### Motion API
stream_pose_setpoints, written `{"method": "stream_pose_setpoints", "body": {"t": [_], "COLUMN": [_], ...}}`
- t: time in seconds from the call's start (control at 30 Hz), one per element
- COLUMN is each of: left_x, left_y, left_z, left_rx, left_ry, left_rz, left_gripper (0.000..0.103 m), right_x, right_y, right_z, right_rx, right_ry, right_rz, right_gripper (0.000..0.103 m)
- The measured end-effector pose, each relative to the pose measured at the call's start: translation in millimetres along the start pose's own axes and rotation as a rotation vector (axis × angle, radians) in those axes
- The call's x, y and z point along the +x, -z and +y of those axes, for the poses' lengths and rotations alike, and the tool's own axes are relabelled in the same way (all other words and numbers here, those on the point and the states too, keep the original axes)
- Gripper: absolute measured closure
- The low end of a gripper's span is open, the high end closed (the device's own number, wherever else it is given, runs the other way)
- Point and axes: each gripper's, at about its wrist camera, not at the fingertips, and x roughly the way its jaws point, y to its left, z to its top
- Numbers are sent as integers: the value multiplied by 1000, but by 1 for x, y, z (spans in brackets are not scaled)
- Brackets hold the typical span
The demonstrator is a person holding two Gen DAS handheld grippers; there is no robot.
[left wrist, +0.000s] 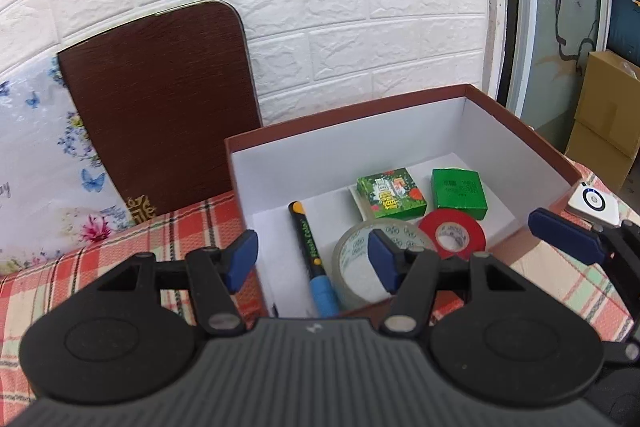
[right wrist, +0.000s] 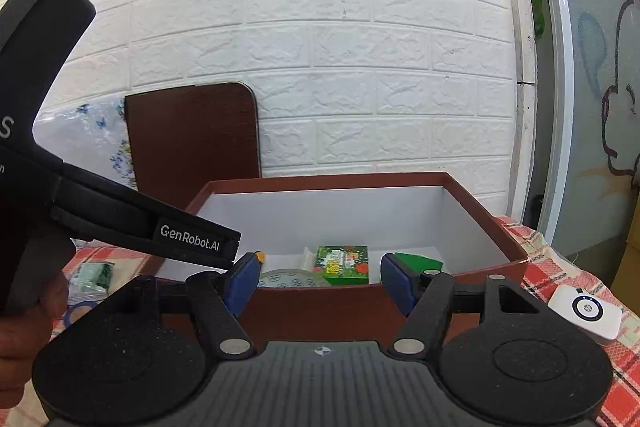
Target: Organize objects
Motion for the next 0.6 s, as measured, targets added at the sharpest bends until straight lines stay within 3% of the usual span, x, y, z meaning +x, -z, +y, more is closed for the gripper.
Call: {"method": "stream_pose_setpoints", "body": {"t": [0.6], "left_x": [-50], "left_y": [72], "left_z": [36], "left_rx": [-54], "left_ry": [-56], "left_rz": [47], "left_gripper": [36], "right_x": [-55], "right_y": [26], "right_z": [51], "right_rx": [-25], "right_ry": [-76], "right_rz": [78], "right_gripper": [37]}}
